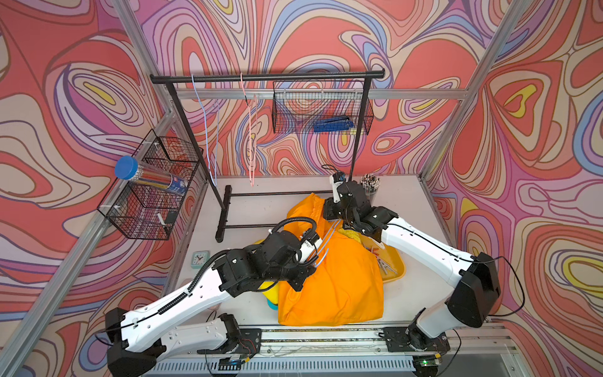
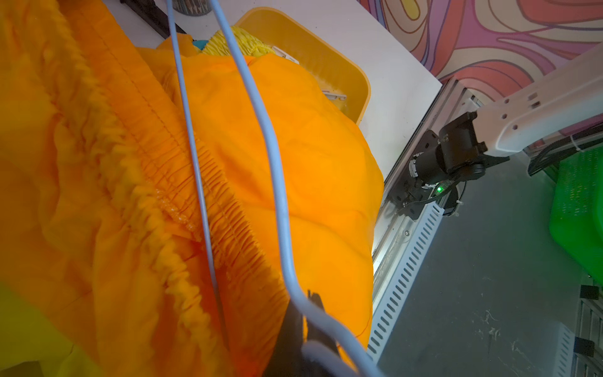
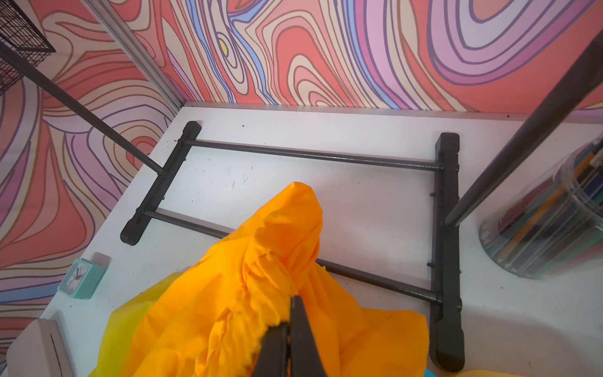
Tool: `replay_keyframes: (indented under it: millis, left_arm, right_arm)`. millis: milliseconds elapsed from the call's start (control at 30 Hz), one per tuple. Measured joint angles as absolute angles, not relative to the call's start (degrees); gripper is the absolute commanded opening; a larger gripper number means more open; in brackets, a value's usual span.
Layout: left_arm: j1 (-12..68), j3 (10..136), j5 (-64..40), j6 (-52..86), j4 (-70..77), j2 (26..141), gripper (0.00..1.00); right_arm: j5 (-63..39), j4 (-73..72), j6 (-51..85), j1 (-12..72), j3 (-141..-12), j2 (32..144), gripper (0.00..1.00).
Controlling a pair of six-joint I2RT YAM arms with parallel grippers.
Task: Remove the clothespins securing shorts to the hanger
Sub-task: Remove the shorts from the hanger.
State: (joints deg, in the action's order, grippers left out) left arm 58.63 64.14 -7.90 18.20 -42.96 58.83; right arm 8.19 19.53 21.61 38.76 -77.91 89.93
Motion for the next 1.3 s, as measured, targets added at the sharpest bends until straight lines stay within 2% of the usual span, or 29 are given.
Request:
replay_keyframes:
  millis: [200,267,333,467,567,700,967,1300]
  left_arm:
    - [58.6,63.3,-7.3,18.2,-42.9,57.4,0.0]
    - [58.6,63.1,-7.2,18.2,-42.9,57.3,0.0]
    - [58.7,62.9,-7.1,18.2,-42.8,57.1,0.0]
    - [59.0,62.9,-7.0,18.2,-42.5,57.1,0.0]
    - [59.0,62.9,-7.0,18.3,-41.8,57.1,0.0]
    - [59.0,62.9,-4.9,19.3,-41.3,57.2,0.0]
    - [59.0,64.4,1.6,19.7,-36.5,58.8,0.0]
    - [58.9,76.8,13.7,18.0,-31.9,67.4,0.0]
  right_arm:
    - [7.6,18.9,22.0,39.0,-76.5,89.0,0.0]
    - [6.7,18.9,22.3,38.9,-75.5,88.0,0.15]
    - [5.6,18.9,22.8,38.8,-74.7,86.8,0.25]
    - [3.5,19.0,23.9,38.6,-73.6,83.5,0.41]
    - [3.0,19.8,24.3,38.5,-72.7,79.8,0.5]
    - [3.0,21.7,24.6,38.4,-72.4,73.9,0.55]
    - [2.2,21.9,25.1,38.3,-66.5,62.9,0.55]
    - [-5.6,19.7,25.6,38.3,-57.8,58.1,0.54]
